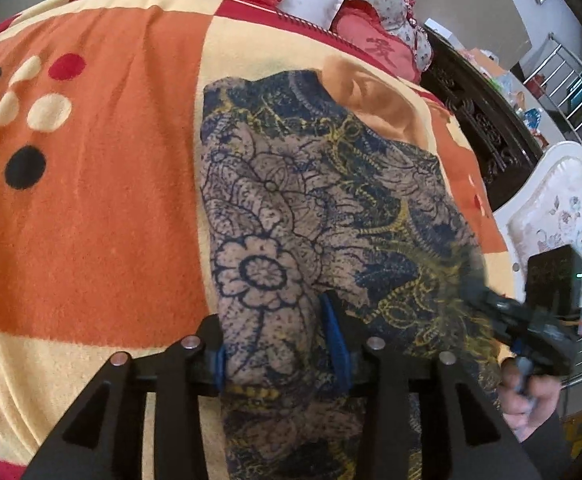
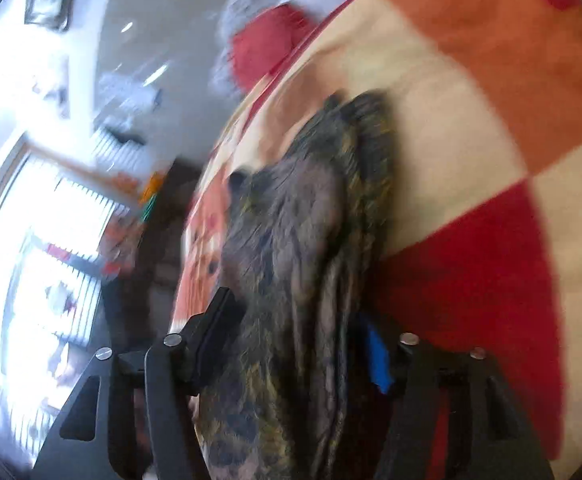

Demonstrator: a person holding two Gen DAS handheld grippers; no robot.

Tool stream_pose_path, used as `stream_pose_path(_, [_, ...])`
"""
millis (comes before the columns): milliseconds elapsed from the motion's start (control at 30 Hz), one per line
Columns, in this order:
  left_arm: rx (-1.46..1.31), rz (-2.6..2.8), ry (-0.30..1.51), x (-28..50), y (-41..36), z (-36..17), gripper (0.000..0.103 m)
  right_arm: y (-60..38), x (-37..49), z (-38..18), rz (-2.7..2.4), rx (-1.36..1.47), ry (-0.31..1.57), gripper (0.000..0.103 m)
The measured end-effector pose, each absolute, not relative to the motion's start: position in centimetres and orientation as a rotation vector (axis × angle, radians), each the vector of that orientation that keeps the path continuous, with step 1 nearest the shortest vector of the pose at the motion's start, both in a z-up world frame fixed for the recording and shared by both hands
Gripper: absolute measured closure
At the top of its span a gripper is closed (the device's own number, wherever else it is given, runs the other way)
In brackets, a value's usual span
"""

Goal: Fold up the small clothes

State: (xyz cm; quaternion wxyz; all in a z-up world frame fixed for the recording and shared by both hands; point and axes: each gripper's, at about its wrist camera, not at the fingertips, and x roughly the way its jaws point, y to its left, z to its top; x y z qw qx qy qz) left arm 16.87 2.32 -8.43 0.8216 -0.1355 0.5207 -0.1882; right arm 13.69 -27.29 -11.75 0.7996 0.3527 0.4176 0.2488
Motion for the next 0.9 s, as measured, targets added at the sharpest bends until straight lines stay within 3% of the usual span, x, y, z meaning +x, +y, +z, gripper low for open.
stream_pose_path(67, [-0.309,-0.415,1.104,16.9,2.4,-8.4,0.049,-27.9,13.8,-12.7,0.470,0.796,0.892,0.059])
stream_pose_path(167, [-0.320,-0.441,1.100,16.8,2.1,-8.2,0.033,-27.3,14.0,-12.3,0.432,0.760,0.894,0.059])
stream_pose_path(267, [-0.299,-0.417,1.094,16.6,1.6,-7.9,0.032,-26.8,13.7,-12.3,0.434,0.738,0.891,0.058])
stream_pose_path(333, [-0.257,-0.367,1.088,16.3,1.2,-7.7,0.041,-26.9,13.9,-12.3,0.433,0.742,0.880,0.061])
stream_pose_path(400, [-0.229,-0.312,1.083,15.9,1.1,-7.5,0.060,-26.5,13.9,-12.1,0.416,0.708,0.881,0.062])
stream_pose_path(500, [-0.176,-0.267,1.051,15.1,0.7,-6.6,0.076,-26.1,13.8,-11.7,0.377,0.668,0.908,0.064])
stream_pose_path(633, [-0.081,-0.243,1.001,14.0,0.0,-5.2,0.079,-24.3,13.6,-9.1,0.319,0.556,0.900,0.070])
stream_pose_path(900, [-0.077,-0.162,0.961,14.1,5.3,-3.4,0.079,-20.1,14.4,-6.0,0.371,0.471,0.861,0.071])
